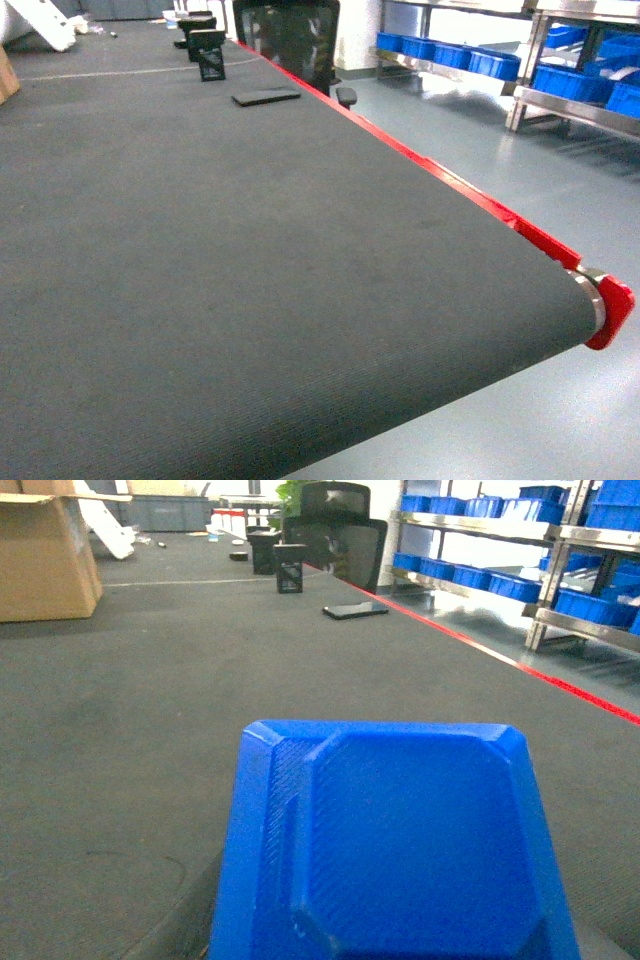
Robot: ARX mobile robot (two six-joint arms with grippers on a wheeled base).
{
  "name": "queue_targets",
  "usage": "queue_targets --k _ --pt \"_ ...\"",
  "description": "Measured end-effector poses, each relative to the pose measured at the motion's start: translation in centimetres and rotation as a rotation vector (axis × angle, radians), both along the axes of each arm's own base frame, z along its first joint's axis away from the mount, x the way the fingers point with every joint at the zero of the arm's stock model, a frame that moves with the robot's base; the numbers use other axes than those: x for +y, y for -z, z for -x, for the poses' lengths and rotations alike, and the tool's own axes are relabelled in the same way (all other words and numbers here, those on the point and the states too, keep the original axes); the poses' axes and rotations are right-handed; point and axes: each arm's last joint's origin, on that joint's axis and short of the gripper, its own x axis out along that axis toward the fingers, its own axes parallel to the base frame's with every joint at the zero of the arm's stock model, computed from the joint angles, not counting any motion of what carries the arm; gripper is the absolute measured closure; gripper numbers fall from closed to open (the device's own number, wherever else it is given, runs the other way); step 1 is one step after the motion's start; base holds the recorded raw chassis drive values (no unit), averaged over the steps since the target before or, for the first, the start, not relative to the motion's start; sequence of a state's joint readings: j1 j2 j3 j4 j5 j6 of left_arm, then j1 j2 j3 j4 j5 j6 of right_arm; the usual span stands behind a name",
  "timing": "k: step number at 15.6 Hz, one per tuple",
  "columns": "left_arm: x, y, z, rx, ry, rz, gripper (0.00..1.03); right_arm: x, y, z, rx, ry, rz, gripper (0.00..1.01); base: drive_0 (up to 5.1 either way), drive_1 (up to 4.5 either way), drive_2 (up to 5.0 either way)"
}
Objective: Sort blue parts and orange caps into right shelf containers
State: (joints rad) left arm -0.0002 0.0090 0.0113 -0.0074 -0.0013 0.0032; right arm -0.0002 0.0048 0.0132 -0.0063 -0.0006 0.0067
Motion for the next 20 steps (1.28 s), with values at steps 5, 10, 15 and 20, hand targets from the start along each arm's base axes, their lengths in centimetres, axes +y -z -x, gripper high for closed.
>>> queue_targets --k 5,10,15,20 --pt "0.00 0.00 0.00 0.000 0.000 0.000 0.61 0.00 0.00 0.00 0.000 0.000 0.000 0.57 -1.6 -1.61 -1.6" --pt "0.00 0.00 0.00 0.000 0.000 0.000 0.61 0.00 0.00 0.00 0.000 0.000 0.000 0.57 -1.6 -1.61 -1.6" --pt "0.00 0.00 0.00 0.000 0.000 0.000 0.61 0.00 0.00 0.00 0.000 0.000 0.000 0.57 -1.5 -1.54 -1.5" --pt "0.00 0.00 0.00 0.000 0.001 0.000 0.61 0.00 0.00 0.00 0.000 0.000 0.000 0.57 -1.6 -1.57 -1.6"
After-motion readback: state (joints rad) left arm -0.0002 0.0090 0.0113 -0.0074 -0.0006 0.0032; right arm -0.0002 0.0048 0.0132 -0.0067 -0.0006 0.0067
